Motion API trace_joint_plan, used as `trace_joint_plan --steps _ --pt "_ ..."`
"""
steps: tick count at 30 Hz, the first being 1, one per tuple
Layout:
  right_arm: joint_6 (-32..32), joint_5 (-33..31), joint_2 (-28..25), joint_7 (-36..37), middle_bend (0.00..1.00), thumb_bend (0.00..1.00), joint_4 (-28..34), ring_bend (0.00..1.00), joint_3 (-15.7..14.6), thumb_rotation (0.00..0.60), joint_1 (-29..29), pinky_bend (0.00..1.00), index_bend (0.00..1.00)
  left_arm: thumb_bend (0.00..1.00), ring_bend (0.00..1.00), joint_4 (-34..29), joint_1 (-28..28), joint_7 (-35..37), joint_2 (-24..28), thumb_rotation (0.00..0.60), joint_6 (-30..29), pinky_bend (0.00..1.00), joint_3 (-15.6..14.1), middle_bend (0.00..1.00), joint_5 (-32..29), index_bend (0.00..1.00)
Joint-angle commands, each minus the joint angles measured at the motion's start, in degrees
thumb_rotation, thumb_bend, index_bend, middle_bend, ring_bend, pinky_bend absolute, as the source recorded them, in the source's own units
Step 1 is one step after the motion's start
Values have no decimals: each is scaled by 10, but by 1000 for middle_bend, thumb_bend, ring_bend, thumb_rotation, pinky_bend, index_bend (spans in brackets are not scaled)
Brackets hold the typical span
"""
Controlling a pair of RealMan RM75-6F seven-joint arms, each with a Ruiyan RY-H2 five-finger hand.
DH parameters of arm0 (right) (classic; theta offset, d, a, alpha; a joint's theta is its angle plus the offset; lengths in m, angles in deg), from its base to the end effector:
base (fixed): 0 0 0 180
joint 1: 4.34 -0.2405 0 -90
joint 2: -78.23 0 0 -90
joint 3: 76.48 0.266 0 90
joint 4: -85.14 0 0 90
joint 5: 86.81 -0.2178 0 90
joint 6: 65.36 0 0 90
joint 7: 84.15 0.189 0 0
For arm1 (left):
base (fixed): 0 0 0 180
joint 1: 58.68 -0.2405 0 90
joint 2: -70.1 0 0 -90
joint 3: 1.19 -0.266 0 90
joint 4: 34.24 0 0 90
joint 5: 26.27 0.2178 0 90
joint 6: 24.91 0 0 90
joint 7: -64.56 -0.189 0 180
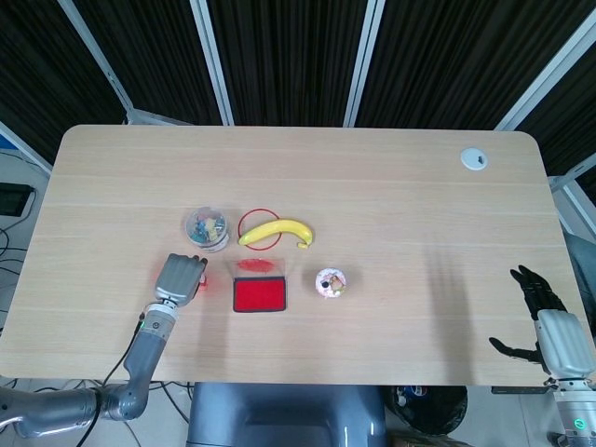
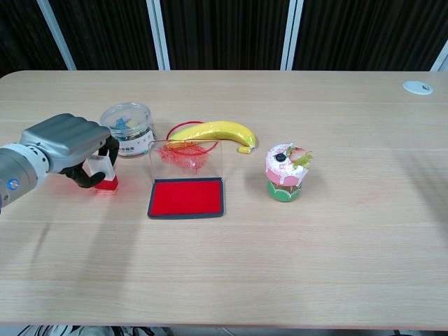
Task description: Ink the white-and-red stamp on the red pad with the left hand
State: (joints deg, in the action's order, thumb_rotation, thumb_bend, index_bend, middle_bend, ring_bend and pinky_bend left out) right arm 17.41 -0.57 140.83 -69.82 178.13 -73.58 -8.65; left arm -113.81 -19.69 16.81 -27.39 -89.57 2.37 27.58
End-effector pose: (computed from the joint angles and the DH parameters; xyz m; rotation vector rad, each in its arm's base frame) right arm -0.3268 -0.2243 0.1567 1.3108 -1.1173 1.0536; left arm -0.1987 0.3599 -0.0783 -1.8502 -0.6695 -0.5102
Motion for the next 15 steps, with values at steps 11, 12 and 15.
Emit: trace_joint_plan --steps 11,12,15 --pt "0 0 0 0 0 158 0 0 0 600 0 177 0 470 531 -2 -1 -14 0 600 1 628 0 621 -4 602" --pt "0 0 0 0 0 158 0 0 0 600 0 177 0 469 531 -2 -1 -15 0 600 1 627 0 618 -4 600" --pt "0 0 0 0 0 158 0 0 0 600 0 177 0 468 522 -3 -1 -18 1 600 2 619 0 608 -6 590"
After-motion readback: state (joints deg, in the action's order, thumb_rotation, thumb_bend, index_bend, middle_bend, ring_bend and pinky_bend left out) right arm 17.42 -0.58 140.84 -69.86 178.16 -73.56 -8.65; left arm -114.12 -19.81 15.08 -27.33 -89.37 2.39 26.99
